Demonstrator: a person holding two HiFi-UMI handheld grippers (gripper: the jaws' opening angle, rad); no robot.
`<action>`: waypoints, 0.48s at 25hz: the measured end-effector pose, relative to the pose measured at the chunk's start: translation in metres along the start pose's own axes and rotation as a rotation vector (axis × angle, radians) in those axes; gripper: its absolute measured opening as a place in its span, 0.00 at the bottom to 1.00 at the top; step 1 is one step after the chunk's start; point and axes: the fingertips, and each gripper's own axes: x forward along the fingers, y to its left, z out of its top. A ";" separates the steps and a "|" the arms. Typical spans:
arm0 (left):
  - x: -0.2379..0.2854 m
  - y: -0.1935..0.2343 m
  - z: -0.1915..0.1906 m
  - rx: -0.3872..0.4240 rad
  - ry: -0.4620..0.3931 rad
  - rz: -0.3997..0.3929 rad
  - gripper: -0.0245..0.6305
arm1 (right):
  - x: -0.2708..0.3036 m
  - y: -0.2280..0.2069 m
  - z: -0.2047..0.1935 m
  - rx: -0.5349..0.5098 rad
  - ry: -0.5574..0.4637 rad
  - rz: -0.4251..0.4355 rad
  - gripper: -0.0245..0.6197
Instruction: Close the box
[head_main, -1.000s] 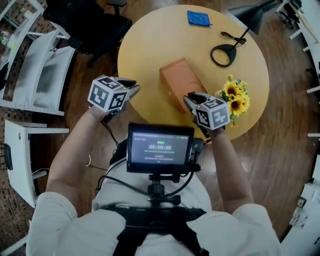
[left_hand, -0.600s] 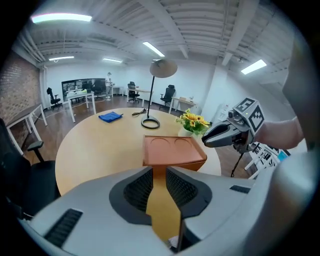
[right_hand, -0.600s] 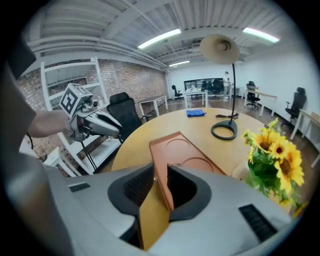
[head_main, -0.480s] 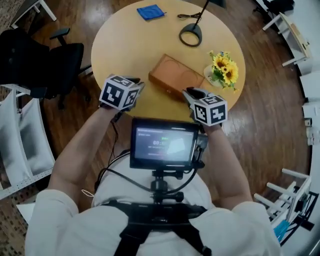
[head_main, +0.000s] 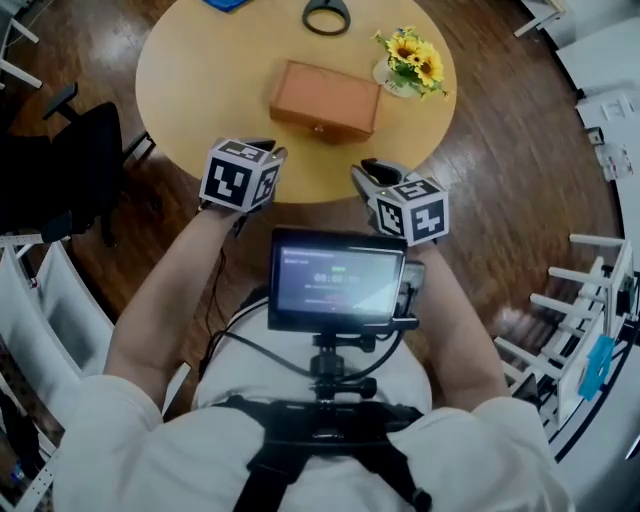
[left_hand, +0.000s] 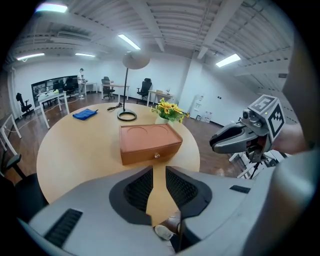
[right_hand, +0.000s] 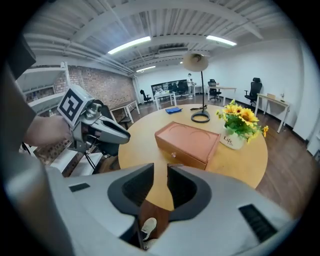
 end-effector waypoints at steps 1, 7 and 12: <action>-0.004 -0.005 -0.005 0.006 -0.002 -0.001 0.17 | -0.006 0.005 -0.004 0.002 -0.010 -0.007 0.18; -0.031 -0.030 -0.031 0.008 0.009 0.020 0.17 | -0.040 0.033 -0.033 0.031 -0.054 -0.015 0.18; -0.069 -0.062 -0.061 0.026 0.015 0.057 0.17 | -0.068 0.066 -0.071 0.045 -0.080 0.007 0.18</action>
